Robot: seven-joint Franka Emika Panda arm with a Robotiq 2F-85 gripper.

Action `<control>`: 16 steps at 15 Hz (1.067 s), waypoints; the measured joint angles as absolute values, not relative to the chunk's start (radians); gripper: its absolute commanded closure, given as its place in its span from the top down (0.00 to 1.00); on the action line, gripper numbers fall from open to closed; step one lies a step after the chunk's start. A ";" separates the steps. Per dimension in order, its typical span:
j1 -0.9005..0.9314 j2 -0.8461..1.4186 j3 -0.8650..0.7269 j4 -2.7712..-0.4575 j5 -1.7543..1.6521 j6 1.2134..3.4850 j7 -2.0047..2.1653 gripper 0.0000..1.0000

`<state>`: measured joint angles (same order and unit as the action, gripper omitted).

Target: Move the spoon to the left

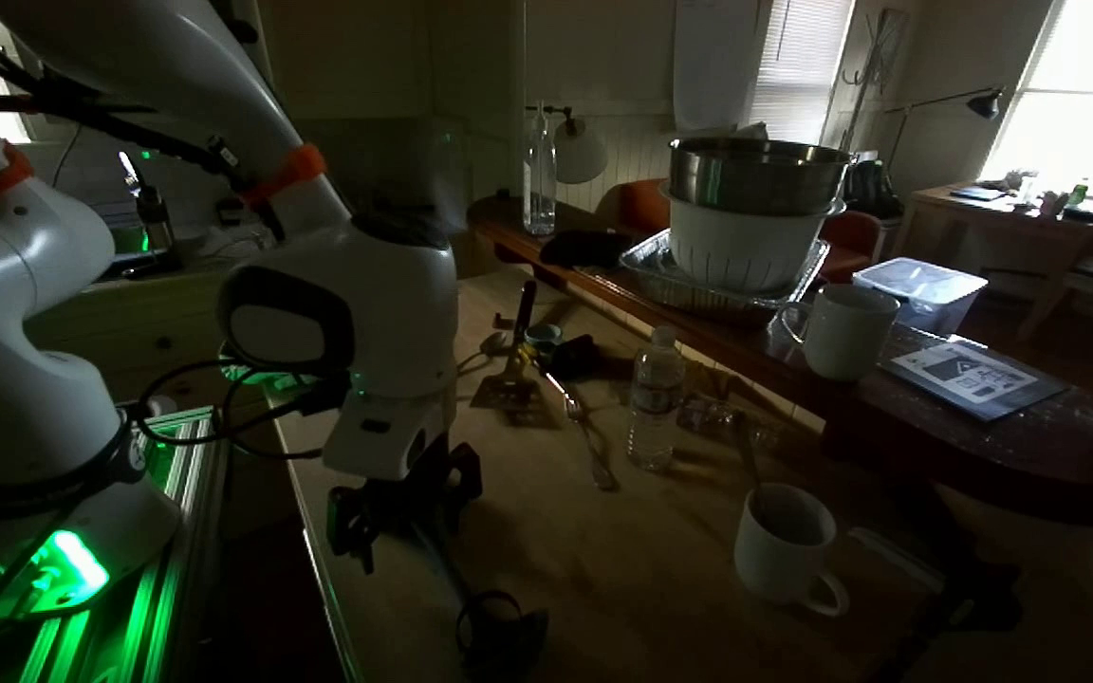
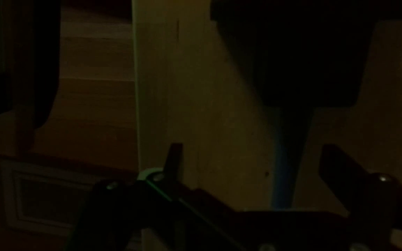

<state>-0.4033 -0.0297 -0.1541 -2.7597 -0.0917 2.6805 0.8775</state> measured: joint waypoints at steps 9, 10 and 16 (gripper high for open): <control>-0.295 0.012 -0.178 -2.753 0.051 2.741 0.793 0.30; -0.290 0.012 -0.180 -2.751 0.051 2.741 0.793 0.23; -0.277 0.003 -0.197 -2.745 0.043 2.741 0.798 0.06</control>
